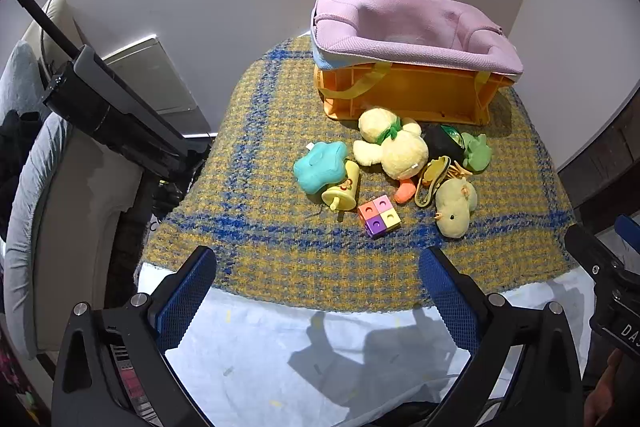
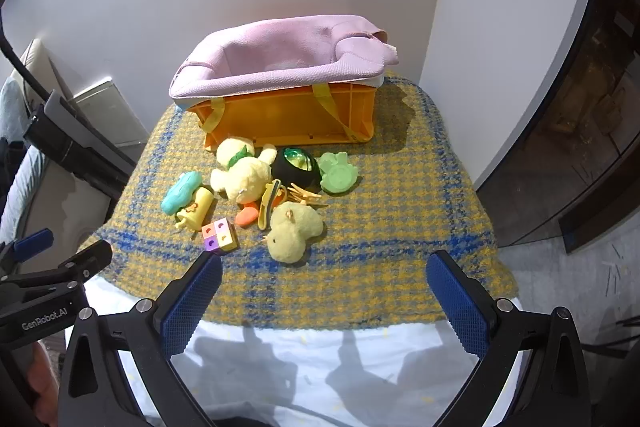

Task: Organize objects

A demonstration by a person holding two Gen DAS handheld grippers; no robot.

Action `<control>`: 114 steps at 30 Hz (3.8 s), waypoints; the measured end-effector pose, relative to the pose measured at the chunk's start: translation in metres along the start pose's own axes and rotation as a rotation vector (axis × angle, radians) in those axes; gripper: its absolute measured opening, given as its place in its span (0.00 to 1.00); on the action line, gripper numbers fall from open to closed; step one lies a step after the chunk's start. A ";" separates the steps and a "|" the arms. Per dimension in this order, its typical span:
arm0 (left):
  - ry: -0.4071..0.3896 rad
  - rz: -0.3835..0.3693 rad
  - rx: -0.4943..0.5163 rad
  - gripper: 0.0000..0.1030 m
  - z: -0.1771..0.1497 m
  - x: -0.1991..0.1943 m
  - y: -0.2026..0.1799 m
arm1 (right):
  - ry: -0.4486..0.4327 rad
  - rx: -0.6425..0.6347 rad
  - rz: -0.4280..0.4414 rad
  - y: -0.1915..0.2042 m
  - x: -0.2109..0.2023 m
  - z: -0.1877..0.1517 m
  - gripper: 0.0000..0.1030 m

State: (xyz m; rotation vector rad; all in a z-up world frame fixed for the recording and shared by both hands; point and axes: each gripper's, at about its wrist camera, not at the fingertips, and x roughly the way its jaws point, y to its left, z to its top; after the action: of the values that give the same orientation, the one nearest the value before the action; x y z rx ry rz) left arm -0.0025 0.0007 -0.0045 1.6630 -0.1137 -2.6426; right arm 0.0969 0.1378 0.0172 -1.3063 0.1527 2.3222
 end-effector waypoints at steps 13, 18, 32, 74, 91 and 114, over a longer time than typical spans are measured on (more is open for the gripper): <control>0.011 -0.009 -0.004 1.00 -0.003 0.004 0.002 | 0.002 -0.009 0.000 0.001 0.002 -0.002 0.99; 0.009 -0.011 -0.004 1.00 -0.005 0.004 0.003 | 0.001 -0.008 0.001 0.002 0.002 -0.003 0.99; 0.016 -0.019 -0.003 1.00 -0.005 0.005 0.002 | 0.002 -0.009 0.002 0.003 0.002 -0.004 0.99; 0.029 -0.047 0.000 1.00 -0.013 0.007 0.005 | 0.011 0.000 0.004 0.002 0.004 -0.007 0.99; 0.036 -0.052 0.012 1.00 -0.013 0.009 0.005 | 0.012 0.004 0.002 0.003 0.004 -0.008 0.99; 0.039 -0.120 0.055 1.00 -0.011 0.019 0.005 | 0.018 0.015 -0.003 0.004 0.013 -0.008 0.99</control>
State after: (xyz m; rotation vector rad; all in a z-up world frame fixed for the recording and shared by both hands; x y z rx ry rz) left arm -0.0008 -0.0054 -0.0264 1.7920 -0.0899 -2.7142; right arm 0.0952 0.1359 0.0018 -1.3195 0.1741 2.3026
